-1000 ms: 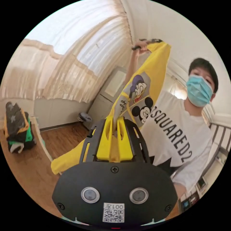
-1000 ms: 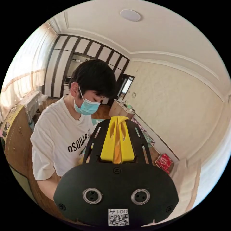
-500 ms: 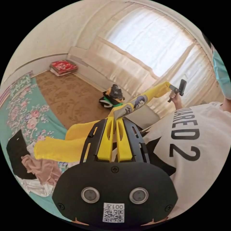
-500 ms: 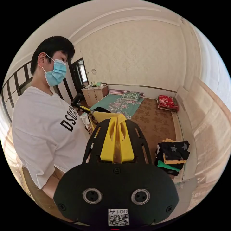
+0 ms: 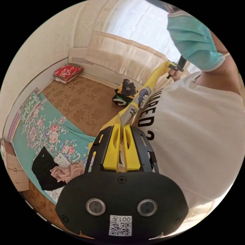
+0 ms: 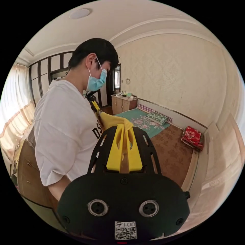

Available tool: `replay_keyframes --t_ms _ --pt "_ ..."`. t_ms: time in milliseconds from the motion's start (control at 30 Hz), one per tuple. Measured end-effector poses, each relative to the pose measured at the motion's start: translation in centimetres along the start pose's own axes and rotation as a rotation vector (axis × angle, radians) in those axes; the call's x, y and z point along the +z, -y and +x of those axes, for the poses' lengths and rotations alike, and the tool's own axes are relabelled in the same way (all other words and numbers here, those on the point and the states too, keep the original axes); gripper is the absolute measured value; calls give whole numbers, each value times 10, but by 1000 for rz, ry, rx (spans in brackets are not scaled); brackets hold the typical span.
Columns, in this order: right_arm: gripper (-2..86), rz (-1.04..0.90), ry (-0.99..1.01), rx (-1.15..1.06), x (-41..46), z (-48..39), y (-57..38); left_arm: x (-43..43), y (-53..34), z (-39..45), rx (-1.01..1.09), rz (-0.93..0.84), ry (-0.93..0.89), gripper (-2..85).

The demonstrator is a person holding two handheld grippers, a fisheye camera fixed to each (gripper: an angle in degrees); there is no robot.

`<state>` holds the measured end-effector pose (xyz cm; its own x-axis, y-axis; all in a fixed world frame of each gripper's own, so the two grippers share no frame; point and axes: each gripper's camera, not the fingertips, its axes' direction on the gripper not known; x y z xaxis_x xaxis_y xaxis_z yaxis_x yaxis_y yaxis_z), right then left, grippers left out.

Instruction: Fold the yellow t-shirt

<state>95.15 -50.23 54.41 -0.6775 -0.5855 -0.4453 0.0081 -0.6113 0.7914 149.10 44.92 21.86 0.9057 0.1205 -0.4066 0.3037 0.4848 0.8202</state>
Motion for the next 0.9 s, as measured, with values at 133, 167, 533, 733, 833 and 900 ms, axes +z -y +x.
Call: replay_keyframes --t_ms 133,167,533,733,833,900 --pt "3 27 -103 65 17 81 23 -12 58 -25 71 29 28 -8" --pt "4 53 -100 103 34 118 28 -4 80 -43 95 8 72 -8" --pt "15 -424 -400 484 417 436 -12 249 185 -391 -364 -420 342 62" --pt "37 -700 -525 314 528 421 -69 294 55 -425 -653 -257 119 91" --pt "74 -711 -201 444 545 382 -108 323 -29 -406 -776 -344 67 91" --pt "108 -754 -16 526 569 341 -137 339 -75 -399 -884 -351 -17 92"
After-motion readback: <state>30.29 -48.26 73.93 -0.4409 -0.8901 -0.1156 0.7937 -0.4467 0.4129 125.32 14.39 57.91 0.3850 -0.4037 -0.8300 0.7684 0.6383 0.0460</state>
